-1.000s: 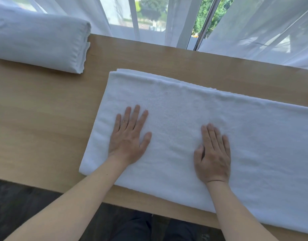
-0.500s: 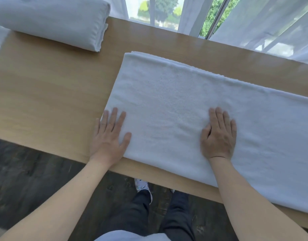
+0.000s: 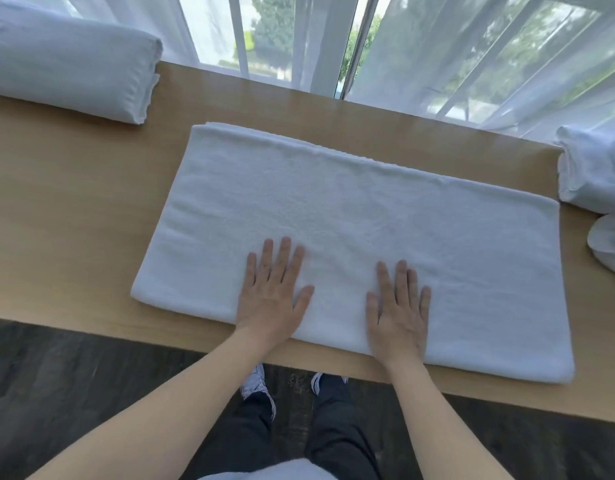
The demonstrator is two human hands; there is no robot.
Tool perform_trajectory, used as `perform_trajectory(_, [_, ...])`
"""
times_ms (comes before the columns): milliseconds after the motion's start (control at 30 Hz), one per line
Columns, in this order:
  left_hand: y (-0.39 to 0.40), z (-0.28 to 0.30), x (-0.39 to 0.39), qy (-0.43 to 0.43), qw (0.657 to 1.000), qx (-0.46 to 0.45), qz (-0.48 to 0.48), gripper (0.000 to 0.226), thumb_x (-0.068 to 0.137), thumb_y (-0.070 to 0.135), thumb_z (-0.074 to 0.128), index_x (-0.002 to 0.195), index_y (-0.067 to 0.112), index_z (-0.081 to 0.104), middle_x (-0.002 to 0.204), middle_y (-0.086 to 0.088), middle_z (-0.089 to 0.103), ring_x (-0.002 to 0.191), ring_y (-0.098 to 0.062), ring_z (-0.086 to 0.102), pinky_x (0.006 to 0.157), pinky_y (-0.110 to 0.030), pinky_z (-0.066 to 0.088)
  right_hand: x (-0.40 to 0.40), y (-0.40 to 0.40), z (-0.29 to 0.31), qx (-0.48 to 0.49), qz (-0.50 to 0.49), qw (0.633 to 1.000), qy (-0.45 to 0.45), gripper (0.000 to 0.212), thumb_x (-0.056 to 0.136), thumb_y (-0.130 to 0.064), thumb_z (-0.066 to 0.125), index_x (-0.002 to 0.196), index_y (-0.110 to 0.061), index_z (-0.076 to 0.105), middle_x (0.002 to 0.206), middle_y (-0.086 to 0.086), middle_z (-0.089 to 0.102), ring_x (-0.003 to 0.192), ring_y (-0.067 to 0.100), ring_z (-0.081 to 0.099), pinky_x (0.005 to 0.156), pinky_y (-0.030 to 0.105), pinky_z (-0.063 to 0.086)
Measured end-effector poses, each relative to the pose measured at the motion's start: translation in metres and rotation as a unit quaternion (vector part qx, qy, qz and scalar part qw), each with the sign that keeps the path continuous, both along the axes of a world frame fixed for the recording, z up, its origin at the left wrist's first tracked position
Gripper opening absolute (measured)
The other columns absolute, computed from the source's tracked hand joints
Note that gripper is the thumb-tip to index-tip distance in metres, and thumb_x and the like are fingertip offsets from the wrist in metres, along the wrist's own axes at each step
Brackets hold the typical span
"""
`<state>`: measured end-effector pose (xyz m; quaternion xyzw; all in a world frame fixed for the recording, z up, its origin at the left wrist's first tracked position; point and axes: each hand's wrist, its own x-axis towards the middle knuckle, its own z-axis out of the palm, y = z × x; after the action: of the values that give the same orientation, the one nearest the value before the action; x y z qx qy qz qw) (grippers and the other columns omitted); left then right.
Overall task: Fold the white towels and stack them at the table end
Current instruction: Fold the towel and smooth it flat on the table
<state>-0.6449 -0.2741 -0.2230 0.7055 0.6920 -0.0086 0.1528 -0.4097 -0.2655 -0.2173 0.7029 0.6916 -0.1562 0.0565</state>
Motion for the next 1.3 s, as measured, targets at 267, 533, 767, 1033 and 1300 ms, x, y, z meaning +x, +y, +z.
perform_trajectory(267, [0.067, 0.002, 0.113, -0.026, 0.991, 0.000, -0.128, 0.071, 0.099, 0.060, 0.002, 0.159, 0.025, -0.014, 0.165, 0.001, -0.024, 0.149, -0.025, -0.032, 0.123, -0.045, -0.015, 0.113, 0.024, 0.004, 0.010, -0.063, 0.998, 0.000, 0.059, 0.097, -0.059, -0.007, 0.152, -0.045, -0.023, 0.164, -0.008, -0.025, 0.149, 0.008, -0.025, 0.122, 0.037, -0.016])
perform_trajectory(533, [0.143, 0.002, 0.262, -0.022, 0.978, 0.006, -0.207, 0.073, 0.098, 0.060, 0.008, 0.161, 0.026, 0.000, 0.169, -0.001, -0.009, 0.154, -0.029, -0.016, 0.123, -0.045, -0.015, 0.232, 0.041, 0.008, 0.020, -0.179, 0.984, 0.015, 0.059, 0.100, -0.055, -0.002, 0.157, -0.041, -0.008, 0.167, -0.003, -0.014, 0.153, 0.013, -0.014, 0.124, 0.041, -0.010])
perform_trajectory(767, [0.221, 0.004, 0.369, -0.025, 0.969, 0.017, -0.245, 0.067, 0.102, 0.058, 0.015, 0.161, 0.030, 0.002, 0.169, -0.002, -0.007, 0.155, -0.025, -0.012, 0.124, -0.043, -0.012, 0.251, 0.028, 0.013, 0.126, -0.266, 0.952, 0.087, 0.049, 0.103, -0.026, 0.048, 0.151, -0.017, 0.043, 0.145, 0.013, 0.049, 0.134, 0.032, 0.043, 0.112, 0.052, 0.033])
perform_trajectory(1033, [0.267, 0.005, 0.402, -0.073, 0.979, 0.015, -0.188, 0.094, 0.094, 0.070, 0.039, 0.160, 0.013, 0.005, 0.160, -0.007, 0.028, 0.148, -0.028, 0.020, 0.123, -0.040, 0.006, 0.257, 0.046, 0.022, 0.048, -0.400, 0.901, 0.161, 0.052, 0.099, -0.059, 0.027, 0.117, -0.017, 0.051, 0.104, -0.003, 0.057, 0.091, 0.019, 0.054, 0.080, 0.040, 0.049])
perform_trajectory(1300, [0.291, 0.041, 0.392, -0.215, 0.964, -0.077, -0.137, 0.043, 0.076, 0.061, 0.076, 0.095, 0.024, 0.066, 0.097, 0.000, 0.049, 0.110, -0.027, 0.045, 0.094, -0.038, 0.035, 0.271, 0.048, 0.035, 0.014, -0.362, 0.866, 0.346, 0.049, 0.098, -0.063, 0.038, 0.070, -0.024, 0.048, 0.071, -0.010, 0.056, 0.064, 0.006, 0.050, 0.059, 0.024, 0.040])
